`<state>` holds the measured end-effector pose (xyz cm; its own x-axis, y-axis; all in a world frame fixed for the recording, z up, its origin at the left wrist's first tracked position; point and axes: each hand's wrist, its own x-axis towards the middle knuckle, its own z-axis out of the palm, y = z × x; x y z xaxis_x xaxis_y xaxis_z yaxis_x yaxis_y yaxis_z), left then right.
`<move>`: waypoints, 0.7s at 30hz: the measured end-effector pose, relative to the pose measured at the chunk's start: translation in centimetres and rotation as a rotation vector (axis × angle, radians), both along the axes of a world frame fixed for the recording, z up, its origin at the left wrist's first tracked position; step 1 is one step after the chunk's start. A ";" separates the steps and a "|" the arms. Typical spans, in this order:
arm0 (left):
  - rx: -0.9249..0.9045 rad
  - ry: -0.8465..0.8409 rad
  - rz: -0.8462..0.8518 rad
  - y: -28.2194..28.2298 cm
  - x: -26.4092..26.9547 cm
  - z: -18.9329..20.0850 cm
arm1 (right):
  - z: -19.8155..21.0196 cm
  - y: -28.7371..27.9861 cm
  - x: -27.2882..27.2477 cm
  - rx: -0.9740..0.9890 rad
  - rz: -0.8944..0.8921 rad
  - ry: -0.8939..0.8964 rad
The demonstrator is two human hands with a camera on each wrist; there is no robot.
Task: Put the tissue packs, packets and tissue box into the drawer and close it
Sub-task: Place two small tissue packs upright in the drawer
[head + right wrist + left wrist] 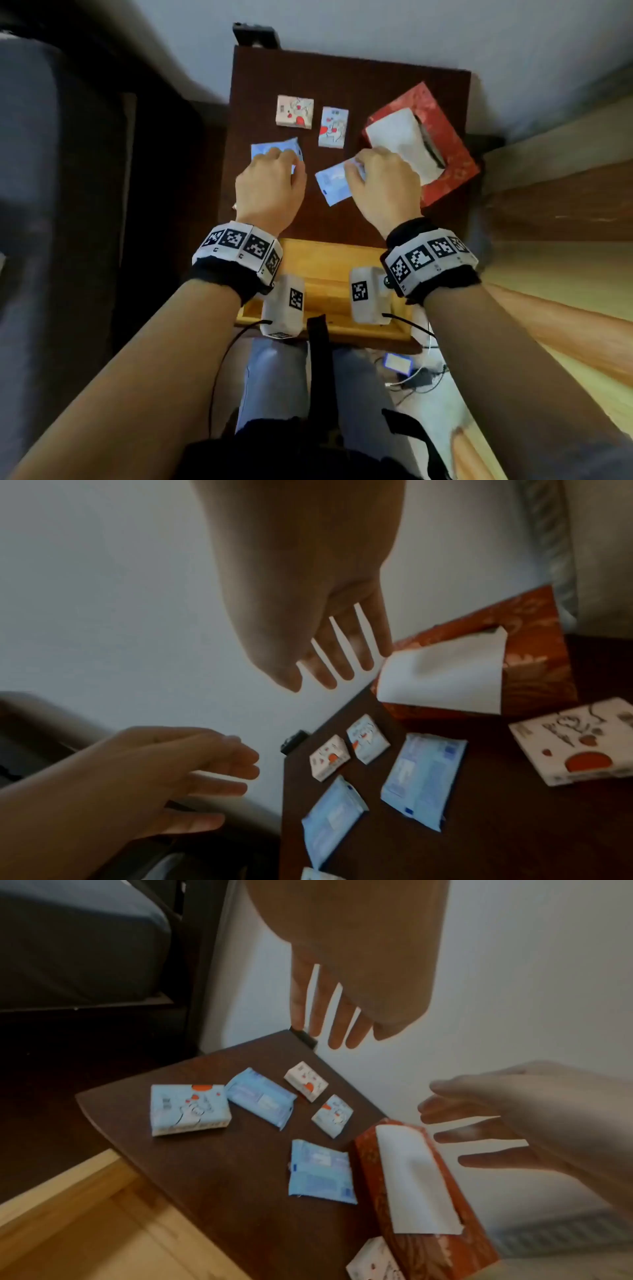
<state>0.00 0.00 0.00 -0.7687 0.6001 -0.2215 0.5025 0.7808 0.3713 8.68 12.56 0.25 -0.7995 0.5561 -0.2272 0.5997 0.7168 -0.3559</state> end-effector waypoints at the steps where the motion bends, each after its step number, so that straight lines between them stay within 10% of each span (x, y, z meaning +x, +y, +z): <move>1: -0.019 -0.026 0.010 0.2 -0.1 -0.9 | -1.0 0.1 -0.2 -0.018 0.004 -0.025; 21: 0.081 -0.150 -0.088 4.4 -4.2 -17.5 | -17.7 2.3 -2.1 -0.016 -0.051 -0.111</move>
